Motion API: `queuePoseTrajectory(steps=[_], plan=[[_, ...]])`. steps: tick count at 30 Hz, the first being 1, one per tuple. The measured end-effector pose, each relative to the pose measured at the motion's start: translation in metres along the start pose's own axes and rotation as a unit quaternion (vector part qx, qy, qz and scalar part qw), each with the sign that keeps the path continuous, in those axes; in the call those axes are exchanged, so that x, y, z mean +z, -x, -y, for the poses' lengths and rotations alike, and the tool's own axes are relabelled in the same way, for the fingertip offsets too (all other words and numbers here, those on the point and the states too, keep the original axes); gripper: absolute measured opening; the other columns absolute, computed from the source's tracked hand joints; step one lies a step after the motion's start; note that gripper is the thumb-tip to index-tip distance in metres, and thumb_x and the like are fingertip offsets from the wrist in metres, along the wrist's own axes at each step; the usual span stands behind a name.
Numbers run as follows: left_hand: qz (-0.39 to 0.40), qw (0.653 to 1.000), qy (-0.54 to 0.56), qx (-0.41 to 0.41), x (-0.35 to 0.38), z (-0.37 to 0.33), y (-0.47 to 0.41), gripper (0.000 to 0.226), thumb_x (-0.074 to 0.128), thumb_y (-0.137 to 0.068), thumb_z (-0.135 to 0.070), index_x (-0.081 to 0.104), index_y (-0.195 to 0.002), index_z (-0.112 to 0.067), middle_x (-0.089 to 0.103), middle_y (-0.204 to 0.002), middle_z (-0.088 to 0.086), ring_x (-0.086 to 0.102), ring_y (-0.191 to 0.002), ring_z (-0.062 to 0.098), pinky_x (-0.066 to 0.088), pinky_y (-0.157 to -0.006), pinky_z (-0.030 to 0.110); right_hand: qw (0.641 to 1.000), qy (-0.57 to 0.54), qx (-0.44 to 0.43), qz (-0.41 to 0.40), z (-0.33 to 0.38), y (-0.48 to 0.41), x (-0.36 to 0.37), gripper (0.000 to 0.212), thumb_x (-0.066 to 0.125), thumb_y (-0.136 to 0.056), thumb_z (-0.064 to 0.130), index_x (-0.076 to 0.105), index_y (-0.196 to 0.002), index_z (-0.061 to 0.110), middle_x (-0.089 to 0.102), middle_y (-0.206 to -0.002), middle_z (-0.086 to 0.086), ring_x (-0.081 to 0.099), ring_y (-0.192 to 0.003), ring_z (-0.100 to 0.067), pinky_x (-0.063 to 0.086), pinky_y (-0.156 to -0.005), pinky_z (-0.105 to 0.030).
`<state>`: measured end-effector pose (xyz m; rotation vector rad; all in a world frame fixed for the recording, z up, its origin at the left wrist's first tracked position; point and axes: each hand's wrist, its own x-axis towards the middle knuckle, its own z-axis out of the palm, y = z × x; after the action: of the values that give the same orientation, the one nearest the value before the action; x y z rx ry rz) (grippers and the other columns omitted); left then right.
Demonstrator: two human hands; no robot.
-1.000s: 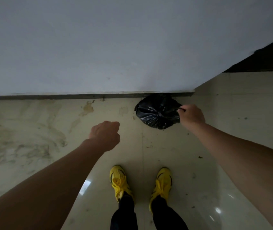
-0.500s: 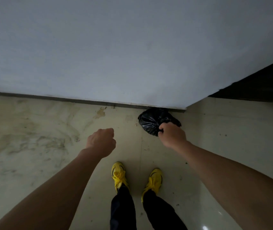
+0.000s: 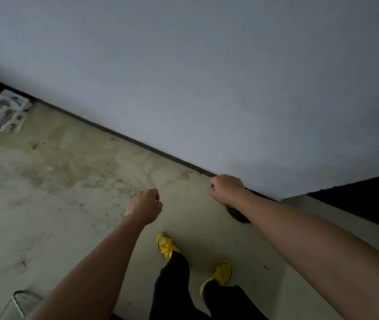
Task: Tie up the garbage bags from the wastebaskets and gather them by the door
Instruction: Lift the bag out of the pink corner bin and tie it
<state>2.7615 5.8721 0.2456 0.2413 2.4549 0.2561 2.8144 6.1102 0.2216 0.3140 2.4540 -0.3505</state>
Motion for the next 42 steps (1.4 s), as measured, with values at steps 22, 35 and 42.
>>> queuePoseTrajectory(steps=[22,35,42], plan=[[-0.175,0.956,0.068,-0.224,-0.316,0.350,-0.048,0.020,0.050,-0.089,-0.023,0.063,-0.104,-0.019,0.066,-0.106,0.007,0.062,-0.094,0.026,0.045,-0.070,0.028,0.918,0.220,-0.322,-0.076,0.518,-0.192,-0.237,0.032,0.042,-0.096,0.028,0.057,-0.122,0.018,0.060,-0.126,-0.006,0.060,-0.105,-0.026,0.049,-0.086,-0.036],[-0.220,0.867,0.139,-0.425,-0.434,0.585,-0.050,0.027,0.050,-0.092,-0.029,0.060,-0.115,-0.021,0.063,-0.121,0.009,0.059,-0.110,0.028,0.045,-0.083,0.031,0.795,0.344,-0.499,-0.044,0.894,-0.295,-0.260,0.035,0.050,-0.095,0.031,0.056,-0.128,0.021,0.059,-0.130,-0.006,0.060,-0.112,-0.027,0.049,-0.084,-0.036],[-0.202,0.807,0.201,-0.517,-0.421,0.758,0.000,0.026,0.050,-0.090,-0.028,0.061,-0.113,-0.020,0.063,-0.121,0.009,0.060,-0.109,0.028,0.047,-0.085,0.032,0.718,0.383,-0.580,-0.027,1.107,-0.274,-0.176,0.032,0.049,-0.094,0.028,0.059,-0.123,0.020,0.063,-0.123,-0.008,0.061,-0.109,-0.029,0.046,-0.081,-0.034]])
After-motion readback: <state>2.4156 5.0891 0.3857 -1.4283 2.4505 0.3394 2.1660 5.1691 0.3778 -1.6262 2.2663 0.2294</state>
